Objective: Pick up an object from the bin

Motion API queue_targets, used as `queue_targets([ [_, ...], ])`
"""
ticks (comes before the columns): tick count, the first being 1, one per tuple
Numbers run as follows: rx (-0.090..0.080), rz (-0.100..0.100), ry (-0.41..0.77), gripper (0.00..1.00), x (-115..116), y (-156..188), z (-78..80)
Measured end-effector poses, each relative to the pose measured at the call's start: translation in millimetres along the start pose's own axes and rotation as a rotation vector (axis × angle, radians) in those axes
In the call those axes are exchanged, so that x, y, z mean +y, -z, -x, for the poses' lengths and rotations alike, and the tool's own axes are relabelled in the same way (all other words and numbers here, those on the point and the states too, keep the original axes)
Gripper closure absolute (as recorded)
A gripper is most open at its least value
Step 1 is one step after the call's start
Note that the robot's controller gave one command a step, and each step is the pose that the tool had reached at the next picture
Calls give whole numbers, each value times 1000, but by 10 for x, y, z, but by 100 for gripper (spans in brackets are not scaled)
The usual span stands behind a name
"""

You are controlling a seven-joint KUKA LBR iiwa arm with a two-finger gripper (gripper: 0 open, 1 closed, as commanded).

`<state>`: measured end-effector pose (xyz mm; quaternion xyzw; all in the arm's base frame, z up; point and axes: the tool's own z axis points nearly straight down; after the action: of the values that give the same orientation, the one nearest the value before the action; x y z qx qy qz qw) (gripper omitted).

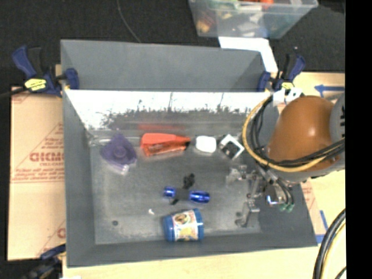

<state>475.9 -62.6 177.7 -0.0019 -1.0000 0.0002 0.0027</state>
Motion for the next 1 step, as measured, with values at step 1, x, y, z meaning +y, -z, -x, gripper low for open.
queue_targets([
  [1, -8, -1, 4, 0, 0, 42, 18],
])
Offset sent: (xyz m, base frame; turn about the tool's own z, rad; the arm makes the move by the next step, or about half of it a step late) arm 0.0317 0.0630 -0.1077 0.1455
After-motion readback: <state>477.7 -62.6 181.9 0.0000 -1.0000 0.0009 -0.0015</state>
